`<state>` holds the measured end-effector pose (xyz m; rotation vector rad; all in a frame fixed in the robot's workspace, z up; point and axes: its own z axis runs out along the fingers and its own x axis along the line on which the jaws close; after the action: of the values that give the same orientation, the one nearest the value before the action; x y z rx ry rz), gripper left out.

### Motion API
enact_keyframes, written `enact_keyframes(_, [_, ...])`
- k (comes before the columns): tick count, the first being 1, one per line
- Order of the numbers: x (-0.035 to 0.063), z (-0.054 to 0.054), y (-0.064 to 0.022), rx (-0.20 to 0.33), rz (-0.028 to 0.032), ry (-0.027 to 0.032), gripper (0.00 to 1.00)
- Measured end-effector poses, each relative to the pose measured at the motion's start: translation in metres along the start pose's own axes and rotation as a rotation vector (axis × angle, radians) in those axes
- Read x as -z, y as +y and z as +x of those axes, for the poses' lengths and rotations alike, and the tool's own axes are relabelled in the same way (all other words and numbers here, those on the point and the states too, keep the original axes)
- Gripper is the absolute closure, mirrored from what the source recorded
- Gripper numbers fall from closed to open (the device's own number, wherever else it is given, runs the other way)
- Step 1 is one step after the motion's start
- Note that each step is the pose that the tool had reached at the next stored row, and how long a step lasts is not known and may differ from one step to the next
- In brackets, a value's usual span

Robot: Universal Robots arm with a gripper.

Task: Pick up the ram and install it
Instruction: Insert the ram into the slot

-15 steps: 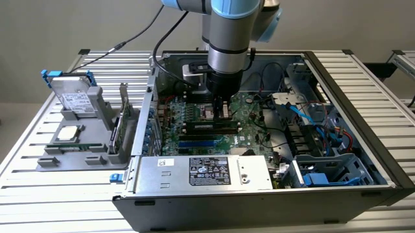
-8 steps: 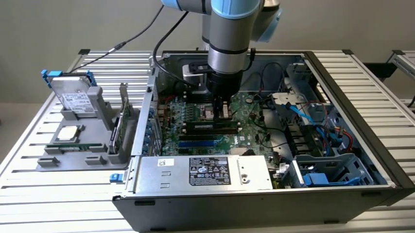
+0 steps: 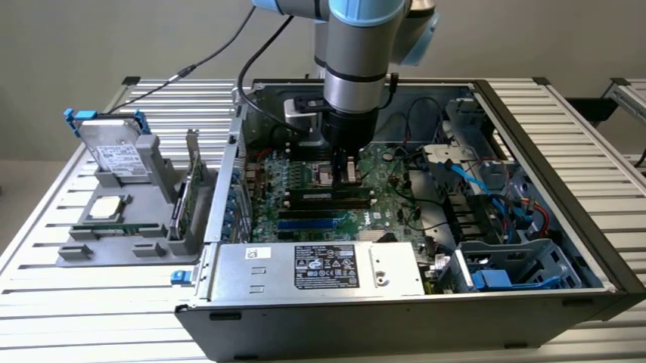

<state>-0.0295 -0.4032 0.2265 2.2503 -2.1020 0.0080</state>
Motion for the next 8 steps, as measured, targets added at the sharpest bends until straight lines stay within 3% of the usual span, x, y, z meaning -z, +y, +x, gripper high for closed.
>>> enact_keyframes(8, [-0.0027, 0.0, -0.0002, -0.001, -0.0002, 0.002, 0.86])
